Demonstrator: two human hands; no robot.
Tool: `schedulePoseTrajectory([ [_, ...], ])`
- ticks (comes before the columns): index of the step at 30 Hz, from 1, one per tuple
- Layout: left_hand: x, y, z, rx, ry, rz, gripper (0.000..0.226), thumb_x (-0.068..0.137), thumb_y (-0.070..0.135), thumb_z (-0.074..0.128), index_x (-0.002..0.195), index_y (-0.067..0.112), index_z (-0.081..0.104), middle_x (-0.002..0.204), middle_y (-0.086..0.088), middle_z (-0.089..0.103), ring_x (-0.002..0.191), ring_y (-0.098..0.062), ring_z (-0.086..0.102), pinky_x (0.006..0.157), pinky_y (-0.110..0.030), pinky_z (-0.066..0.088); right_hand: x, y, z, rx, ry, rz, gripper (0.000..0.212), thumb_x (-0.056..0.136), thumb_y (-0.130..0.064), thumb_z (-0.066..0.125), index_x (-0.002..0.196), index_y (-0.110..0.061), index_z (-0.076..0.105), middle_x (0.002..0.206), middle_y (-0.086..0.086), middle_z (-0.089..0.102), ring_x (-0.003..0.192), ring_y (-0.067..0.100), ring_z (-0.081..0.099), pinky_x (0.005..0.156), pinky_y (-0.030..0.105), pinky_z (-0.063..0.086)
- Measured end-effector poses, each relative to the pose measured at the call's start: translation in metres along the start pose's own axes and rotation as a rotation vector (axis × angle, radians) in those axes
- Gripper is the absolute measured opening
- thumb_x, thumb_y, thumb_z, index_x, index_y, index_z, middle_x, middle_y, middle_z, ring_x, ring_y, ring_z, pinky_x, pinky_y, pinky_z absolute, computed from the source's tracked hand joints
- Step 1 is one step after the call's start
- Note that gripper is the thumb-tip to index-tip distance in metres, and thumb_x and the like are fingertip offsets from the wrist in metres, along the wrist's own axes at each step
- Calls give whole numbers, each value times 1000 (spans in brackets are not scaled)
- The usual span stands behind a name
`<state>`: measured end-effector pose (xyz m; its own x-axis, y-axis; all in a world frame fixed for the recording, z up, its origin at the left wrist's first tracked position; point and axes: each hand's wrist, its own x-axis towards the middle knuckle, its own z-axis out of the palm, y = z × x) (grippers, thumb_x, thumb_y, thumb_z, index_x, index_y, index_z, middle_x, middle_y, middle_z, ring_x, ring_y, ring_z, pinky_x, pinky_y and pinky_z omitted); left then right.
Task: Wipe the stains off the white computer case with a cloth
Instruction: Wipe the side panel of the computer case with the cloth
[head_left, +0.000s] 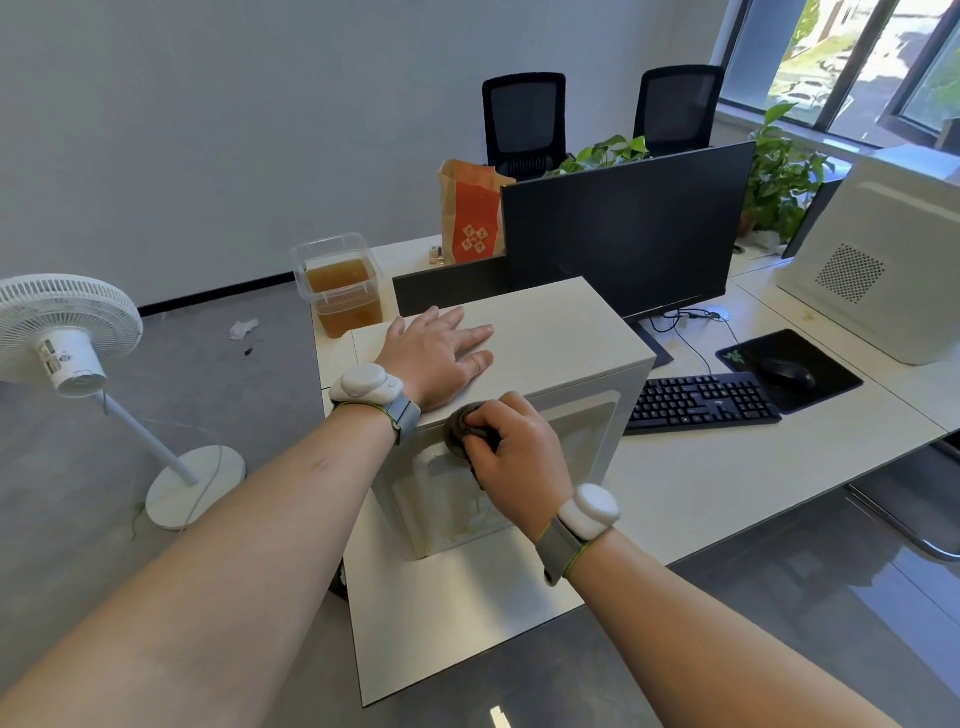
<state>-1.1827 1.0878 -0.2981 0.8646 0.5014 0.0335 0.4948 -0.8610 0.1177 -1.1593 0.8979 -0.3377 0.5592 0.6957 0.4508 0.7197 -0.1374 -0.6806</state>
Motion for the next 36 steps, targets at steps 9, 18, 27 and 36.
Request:
schedulePoseTrajectory([
  [9, 1, 1, -4, -32, -34, -2, 56, 100, 69, 27, 154, 53, 28, 169, 7, 19, 157, -23, 11, 123, -59, 6, -6, 5, 0, -10, 14, -13, 10, 86, -13, 69, 94, -16, 72, 93, -6, 61, 74, 18, 59, 66, 31, 53],
  [18, -6, -12, -17, -455, -33, -10, 46, 81, 14, 58, 126, 20, 63, 137, -1, 50, 128, -23, 47, 116, -46, 35, -4, -2, -3, -71, -69, 22, 11, 87, -16, 66, 96, -18, 72, 95, -6, 61, 78, 20, 58, 68, 32, 51],
  [27, -36, -35, -13, 35, -19, 135, 53, 105, 58, 28, 157, 51, 22, 171, 9, 6, 157, -20, 6, 124, -54, 5, -5, -15, 8, -14, -51, 14, 12, 87, -17, 66, 97, -21, 72, 93, -7, 60, 76, 19, 59, 68, 34, 53],
  [36, -39, -38, -9, -24, 12, 101, 53, 103, 61, 29, 154, 49, 34, 166, 11, 26, 155, -19, 19, 124, -52, 14, -12, -24, 20, -41, -25, 28, 11, 87, -15, 67, 96, -19, 71, 95, -7, 61, 79, 19, 59, 70, 35, 54],
])
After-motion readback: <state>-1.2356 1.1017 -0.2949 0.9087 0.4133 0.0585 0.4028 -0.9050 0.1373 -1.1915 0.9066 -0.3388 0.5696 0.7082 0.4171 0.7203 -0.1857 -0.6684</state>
